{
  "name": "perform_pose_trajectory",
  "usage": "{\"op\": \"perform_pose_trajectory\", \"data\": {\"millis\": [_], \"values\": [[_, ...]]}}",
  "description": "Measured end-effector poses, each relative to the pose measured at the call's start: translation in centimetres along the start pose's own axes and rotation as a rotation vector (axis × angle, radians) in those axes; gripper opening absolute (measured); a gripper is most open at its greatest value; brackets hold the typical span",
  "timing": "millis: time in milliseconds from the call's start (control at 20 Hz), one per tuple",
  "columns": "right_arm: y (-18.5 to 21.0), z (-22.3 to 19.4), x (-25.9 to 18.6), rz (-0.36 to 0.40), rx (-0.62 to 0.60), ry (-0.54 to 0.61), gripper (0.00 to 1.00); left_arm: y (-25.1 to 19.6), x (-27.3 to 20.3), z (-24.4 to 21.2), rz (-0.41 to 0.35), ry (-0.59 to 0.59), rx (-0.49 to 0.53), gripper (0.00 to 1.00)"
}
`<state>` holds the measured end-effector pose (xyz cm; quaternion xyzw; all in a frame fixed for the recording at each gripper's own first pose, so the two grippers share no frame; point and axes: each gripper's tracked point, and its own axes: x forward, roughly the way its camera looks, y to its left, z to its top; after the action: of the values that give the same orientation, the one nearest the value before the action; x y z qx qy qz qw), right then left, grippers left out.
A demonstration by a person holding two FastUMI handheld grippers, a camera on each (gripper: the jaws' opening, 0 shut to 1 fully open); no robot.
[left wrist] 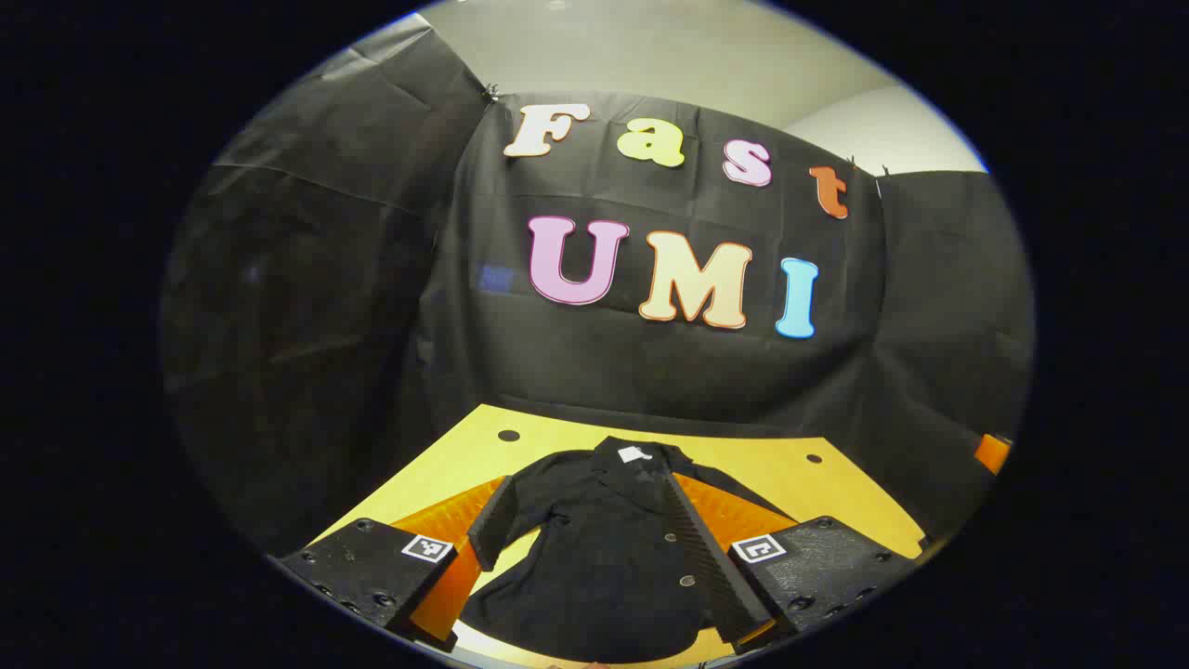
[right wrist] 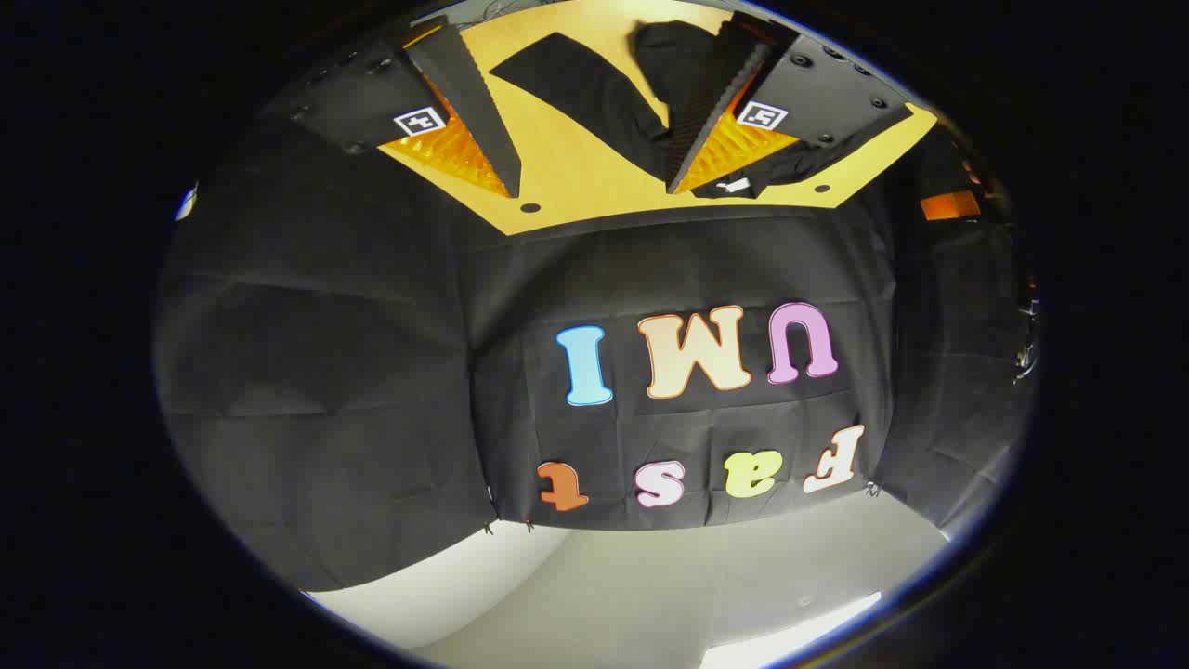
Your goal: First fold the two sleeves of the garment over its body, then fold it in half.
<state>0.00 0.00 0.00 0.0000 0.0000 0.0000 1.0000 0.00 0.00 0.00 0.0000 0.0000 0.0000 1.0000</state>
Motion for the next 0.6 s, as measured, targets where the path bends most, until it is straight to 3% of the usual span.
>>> {"op": "perform_pose_trajectory", "data": {"millis": [150, 250, 300, 600], "values": [[0.1, -0.1, 1.0, 0.026, -0.035, 0.007, 0.94, -0.7, 0.1, -0.4, -0.007, 0.01, -0.016, 0.92], [1.4, 0.0, 1.3, 0.052, -0.037, 0.022, 1.0, -1.3, 0.1, -1.4, -0.013, 0.029, -0.053, 0.92], [2.5, 0.2, 1.7, 0.074, -0.028, 0.024, 0.95, -1.4, -0.1, -1.7, -0.014, 0.037, -0.065, 0.93], [3.8, 1.0, 2.3, 0.124, -0.065, 0.009, 0.94, 0.5, -1.3, -1.8, 0.033, 0.01, -0.094, 0.92]]}}
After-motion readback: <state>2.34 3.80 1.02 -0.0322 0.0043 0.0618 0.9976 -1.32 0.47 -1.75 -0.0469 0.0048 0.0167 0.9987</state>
